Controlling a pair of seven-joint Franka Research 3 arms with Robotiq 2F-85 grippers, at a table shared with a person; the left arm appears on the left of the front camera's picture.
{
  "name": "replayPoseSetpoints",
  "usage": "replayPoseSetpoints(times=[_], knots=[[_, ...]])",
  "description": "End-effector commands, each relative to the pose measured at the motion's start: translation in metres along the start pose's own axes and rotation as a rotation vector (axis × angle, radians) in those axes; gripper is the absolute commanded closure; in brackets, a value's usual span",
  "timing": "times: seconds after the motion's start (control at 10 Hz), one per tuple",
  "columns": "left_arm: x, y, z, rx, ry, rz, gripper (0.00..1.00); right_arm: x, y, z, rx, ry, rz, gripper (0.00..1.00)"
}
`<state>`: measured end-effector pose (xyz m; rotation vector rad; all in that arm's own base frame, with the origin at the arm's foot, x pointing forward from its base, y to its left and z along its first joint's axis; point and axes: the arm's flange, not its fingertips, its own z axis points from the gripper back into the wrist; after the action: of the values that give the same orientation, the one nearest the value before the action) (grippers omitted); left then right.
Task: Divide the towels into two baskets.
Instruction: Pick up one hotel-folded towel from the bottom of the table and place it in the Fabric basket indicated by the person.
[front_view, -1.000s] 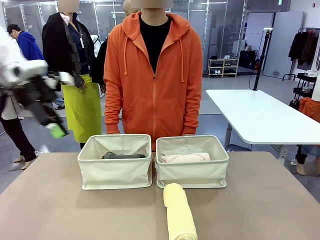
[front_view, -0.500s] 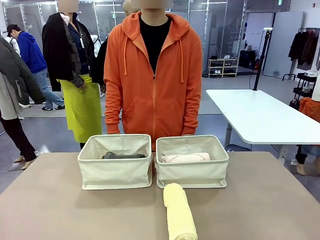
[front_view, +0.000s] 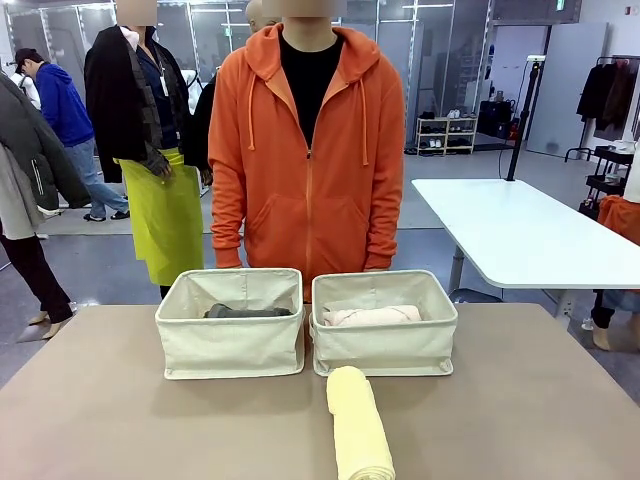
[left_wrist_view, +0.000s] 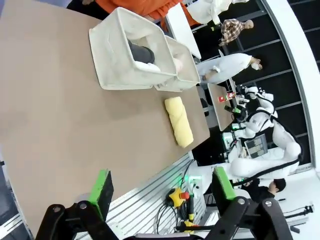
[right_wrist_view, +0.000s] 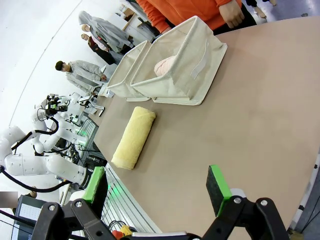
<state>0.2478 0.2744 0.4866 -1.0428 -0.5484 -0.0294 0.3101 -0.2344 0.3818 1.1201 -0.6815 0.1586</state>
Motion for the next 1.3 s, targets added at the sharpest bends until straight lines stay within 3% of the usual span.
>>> replayPoseSetpoints(times=[0.0, 1.2], knots=[[0.0034, -0.0024, 0.0021, -0.007, 0.011, 0.014, 0.00, -0.0002, 0.0015, -0.0020, -0.003, -0.017, 0.009, 0.00], [0.0034, -0.0024, 0.0021, -0.007, 0.011, 0.014, 0.00, 0.0000, -0.0001, -0.0001, 0.000, 0.000, 0.000, 0.00]])
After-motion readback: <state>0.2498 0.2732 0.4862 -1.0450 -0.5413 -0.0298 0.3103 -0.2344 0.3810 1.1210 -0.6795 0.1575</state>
